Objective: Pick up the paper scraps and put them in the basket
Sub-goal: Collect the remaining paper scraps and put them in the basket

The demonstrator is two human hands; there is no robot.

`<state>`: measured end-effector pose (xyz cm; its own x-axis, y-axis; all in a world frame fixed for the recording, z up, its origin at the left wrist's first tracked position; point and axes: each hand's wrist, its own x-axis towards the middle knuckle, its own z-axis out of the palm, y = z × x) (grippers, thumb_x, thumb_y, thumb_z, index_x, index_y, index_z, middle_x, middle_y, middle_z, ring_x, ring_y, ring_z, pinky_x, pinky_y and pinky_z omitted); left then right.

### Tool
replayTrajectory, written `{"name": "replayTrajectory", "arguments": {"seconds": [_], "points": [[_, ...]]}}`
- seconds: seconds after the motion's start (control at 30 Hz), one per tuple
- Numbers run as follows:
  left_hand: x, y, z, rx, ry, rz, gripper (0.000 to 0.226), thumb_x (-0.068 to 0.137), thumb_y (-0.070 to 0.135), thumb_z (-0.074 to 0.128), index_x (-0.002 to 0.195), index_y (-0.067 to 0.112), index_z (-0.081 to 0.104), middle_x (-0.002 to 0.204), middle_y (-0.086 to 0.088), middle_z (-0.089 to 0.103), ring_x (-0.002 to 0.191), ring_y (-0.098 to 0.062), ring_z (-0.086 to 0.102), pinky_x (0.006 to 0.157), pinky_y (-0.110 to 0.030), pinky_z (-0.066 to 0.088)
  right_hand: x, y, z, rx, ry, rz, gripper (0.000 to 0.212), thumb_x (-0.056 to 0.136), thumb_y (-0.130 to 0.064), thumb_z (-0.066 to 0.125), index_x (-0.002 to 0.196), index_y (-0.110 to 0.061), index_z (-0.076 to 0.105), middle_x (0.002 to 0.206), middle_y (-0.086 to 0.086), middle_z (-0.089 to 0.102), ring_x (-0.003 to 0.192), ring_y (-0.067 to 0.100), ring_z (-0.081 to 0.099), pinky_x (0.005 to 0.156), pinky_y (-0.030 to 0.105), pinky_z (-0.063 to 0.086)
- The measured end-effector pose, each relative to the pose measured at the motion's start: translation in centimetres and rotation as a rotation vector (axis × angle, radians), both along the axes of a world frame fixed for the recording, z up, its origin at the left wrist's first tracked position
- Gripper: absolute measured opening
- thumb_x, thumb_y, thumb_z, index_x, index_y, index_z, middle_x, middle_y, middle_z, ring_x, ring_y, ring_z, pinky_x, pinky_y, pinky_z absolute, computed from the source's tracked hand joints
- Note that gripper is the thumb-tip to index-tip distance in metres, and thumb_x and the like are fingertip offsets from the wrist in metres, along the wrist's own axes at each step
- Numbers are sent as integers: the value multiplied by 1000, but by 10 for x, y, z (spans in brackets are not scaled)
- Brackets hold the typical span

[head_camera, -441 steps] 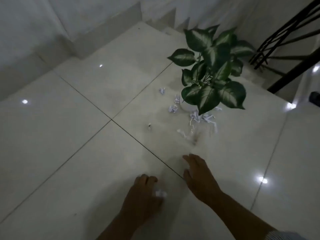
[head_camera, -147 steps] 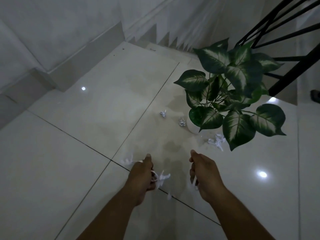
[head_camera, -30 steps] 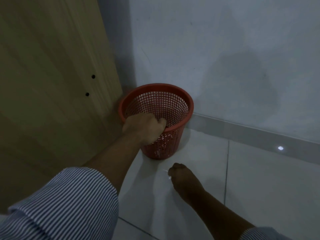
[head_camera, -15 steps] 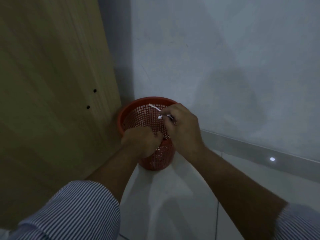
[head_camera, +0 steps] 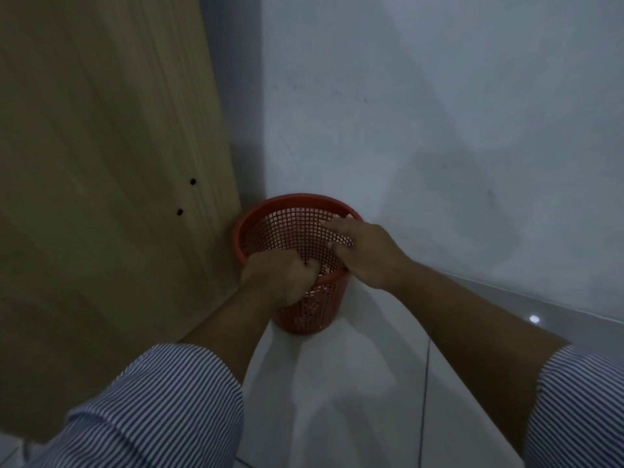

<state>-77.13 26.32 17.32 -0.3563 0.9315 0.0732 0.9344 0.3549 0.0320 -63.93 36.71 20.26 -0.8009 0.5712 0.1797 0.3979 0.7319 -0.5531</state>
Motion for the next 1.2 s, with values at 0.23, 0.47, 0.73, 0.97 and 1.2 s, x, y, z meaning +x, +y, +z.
{"name": "replayTrajectory", "arguments": {"seconds": [0.23,0.47,0.73,0.97,1.2], "points": [[4,6,1,18,-129,132,71,88,67,23,96,16,70,100,-10,72,96,-30,66,88,-40,49,69,-13,3,35,55,-98,38,92,-20,57,131,-18,57,136,4,58,126,18,51,100,18,30],[65,-3,22,535,-89,-176,20,91,33,48,74,23,49,74,3,57,71,-21,54,70,-38,46,172,-14,6,35,49,-282,36,94,-29,55,129,-19,55,134,2,56,124,15,50,99,19,31],[259,13,8,374,-350,-537,15,83,38,49,75,25,52,69,10,52,67,-13,50,61,-33,45,338,-49,1,5,91,-605,33,93,-30,54,125,-20,58,126,2,56,121,14,50,95,18,32],[449,2,-29,102,-427,-836,18,89,42,49,82,26,56,71,7,58,65,-12,54,61,-32,45,530,-133,-52,-84,78,-1015,33,93,-32,54,123,-22,57,124,0,56,117,15,52,92,20,35],[589,-36,-78,-144,-541,-1025,16,89,41,53,83,26,53,75,6,60,69,-11,55,62,-31,45,684,-265,-123,-221,-66,-1377,34,92,-32,54,124,-20,56,125,2,55,118,20,50,99,33,42]]}}
